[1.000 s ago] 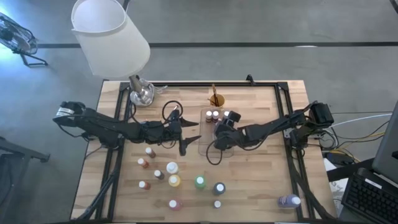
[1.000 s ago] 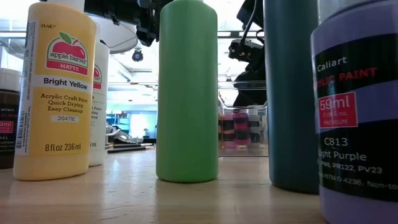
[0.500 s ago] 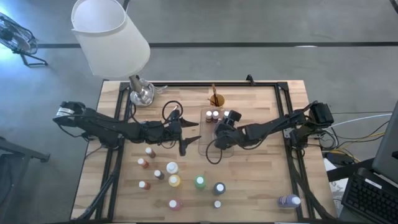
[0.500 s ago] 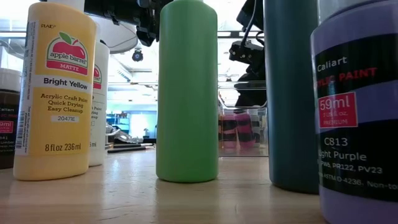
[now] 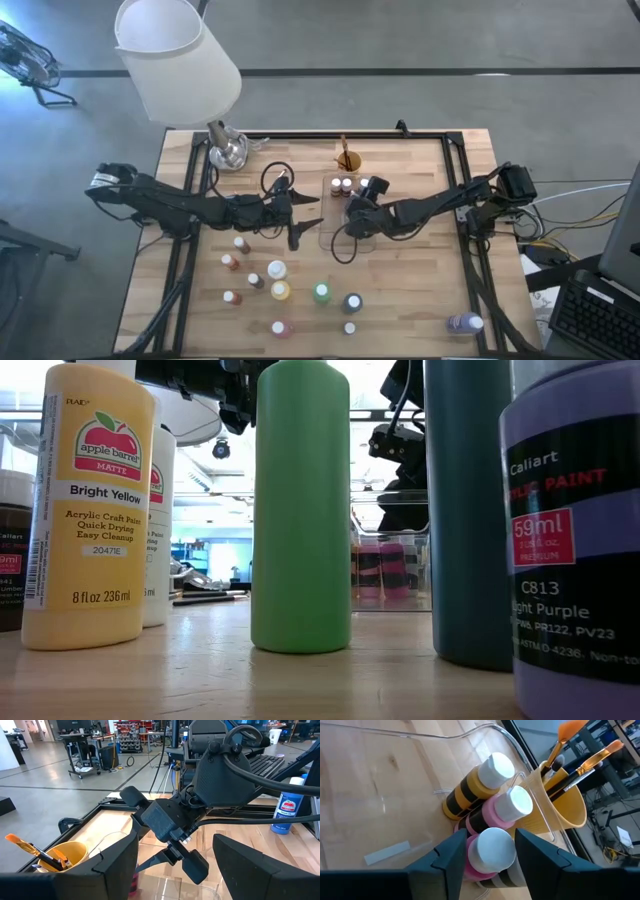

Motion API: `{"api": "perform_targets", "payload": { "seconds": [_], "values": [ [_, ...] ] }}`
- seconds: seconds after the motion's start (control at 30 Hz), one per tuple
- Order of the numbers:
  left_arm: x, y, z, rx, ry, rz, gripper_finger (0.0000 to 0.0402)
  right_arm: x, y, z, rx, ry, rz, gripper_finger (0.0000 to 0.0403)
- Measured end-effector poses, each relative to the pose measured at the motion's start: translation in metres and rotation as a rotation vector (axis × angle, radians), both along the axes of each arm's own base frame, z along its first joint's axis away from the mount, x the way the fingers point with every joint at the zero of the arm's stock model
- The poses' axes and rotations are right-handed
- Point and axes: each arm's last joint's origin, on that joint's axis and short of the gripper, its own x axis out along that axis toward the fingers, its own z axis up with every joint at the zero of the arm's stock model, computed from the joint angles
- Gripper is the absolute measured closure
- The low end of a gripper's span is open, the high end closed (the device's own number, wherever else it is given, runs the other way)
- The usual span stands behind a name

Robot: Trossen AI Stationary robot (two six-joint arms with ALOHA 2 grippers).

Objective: Pick & Place Paint Supplies
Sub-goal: Put the small purple paint bottle into the transparent bin, then adjust the transparent bin

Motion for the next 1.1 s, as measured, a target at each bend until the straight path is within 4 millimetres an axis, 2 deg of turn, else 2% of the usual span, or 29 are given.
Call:
{"api": "perform_targets", "payload": {
  "seconds": [0.27, 0.63, 0.9, 1.1],
  "values": [
    [0.0, 0.0, 0.0, 0.0, 0.0, 0.0, 0.014, 0.001, 0.0, 0.002, -0.017, 0.019, 0.021, 0.0253],
    [0.0, 0.0, 0.0, 0.0, 0.0, -0.001, 0.014, 0.004, 0.0, 0.011, -0.047, 0.023, 0.041, 0.0201],
    [0.0, 0.0, 0.0, 0.0, 0.0, -0.001, 0.014, 0.003, -0.001, 0.012, -0.122, 0.038, 0.013, 0.0187],
    [0.0, 0.0, 0.0, 0.0, 0.0, -0.001, 0.014, 0.006, -0.001, 0.029, -0.163, 0.0, -0.002, 0.0191]
  ]
}}
